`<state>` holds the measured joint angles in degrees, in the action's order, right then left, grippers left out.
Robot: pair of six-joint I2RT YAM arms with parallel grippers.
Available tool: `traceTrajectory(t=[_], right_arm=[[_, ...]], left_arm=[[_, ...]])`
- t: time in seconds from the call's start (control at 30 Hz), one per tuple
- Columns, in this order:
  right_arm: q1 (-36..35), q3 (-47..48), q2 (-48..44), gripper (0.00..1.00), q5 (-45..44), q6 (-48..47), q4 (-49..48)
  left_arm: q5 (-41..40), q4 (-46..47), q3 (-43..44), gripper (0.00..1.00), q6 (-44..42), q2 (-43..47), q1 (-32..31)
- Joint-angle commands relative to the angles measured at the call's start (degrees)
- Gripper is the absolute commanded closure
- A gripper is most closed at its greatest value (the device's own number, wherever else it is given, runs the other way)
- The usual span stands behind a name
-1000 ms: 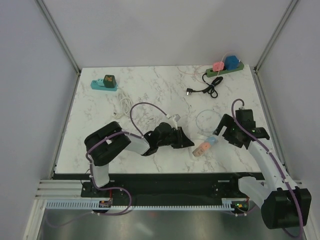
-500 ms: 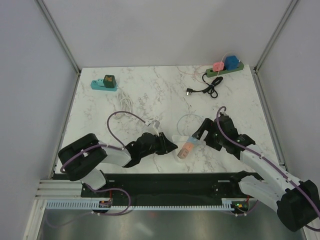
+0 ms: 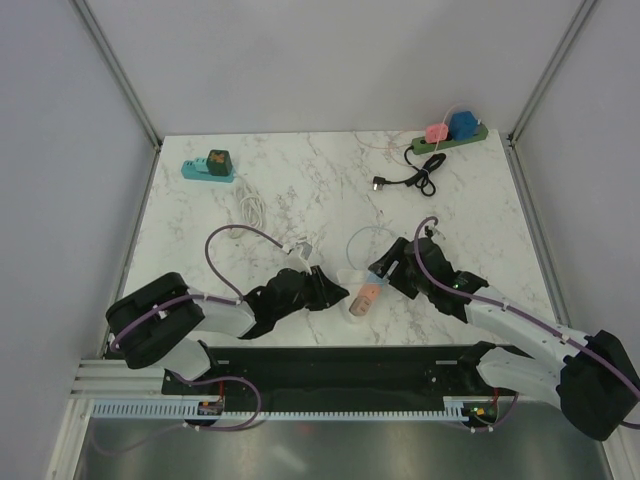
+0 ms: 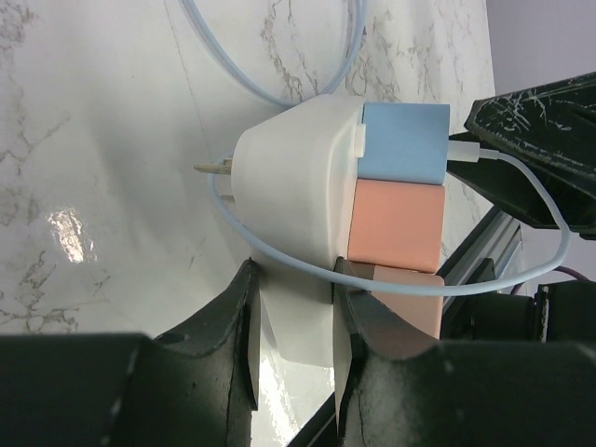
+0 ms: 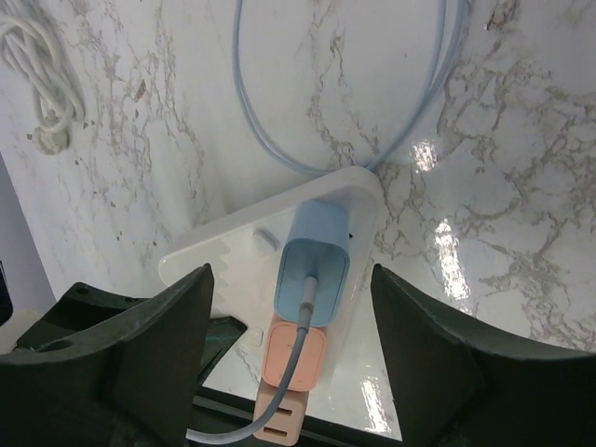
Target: Pull the plug off the socket
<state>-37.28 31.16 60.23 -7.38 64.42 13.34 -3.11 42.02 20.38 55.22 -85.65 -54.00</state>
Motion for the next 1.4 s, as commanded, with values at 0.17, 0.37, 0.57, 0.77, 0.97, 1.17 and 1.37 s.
traceTrajectory(t=[0.17,0.37,0.57,0.77,0.97,1.17,1.37], right_arm=[[-0.25,0.83,3.75,0.27,-0.89,2.11,-4.82],[-0.52,0.92,6.48,0.28,0.26,3.08,-6.49],[-0.6,1.89,5.96,0.32,-1.49,2.37,-5.0],[-0.69,1.8,7.09,0.34,-1.24,2.28,-4.73],[-0.87,0.4,6.57,0.44,-0.88,3.08,-6.49],[-0.78,0.39,7.62,0.59,-0.71,2.37,-6.93],[-0.78,1.89,5.35,0.84,-3.61,-1.31,-3.24]], left_arm=[[-5.59,-5.37,-1.66,0.98,-4.95,1.36,0.38],[-5.76,-5.98,-1.31,0.98,-4.95,1.18,0.38],[-6.03,-6.6,-0.96,0.98,-4.77,1.1,0.39],[-6.11,-6.86,-0.87,0.98,-4.6,0.83,0.38],[-6.99,-10.02,0.97,0.98,-4.16,-0.13,0.38],[-6.82,-11.08,2.64,0.98,-3.54,-1.54,0.12],[-9.1,-14.94,5.19,0.98,-2.66,-2.77,-0.67]])
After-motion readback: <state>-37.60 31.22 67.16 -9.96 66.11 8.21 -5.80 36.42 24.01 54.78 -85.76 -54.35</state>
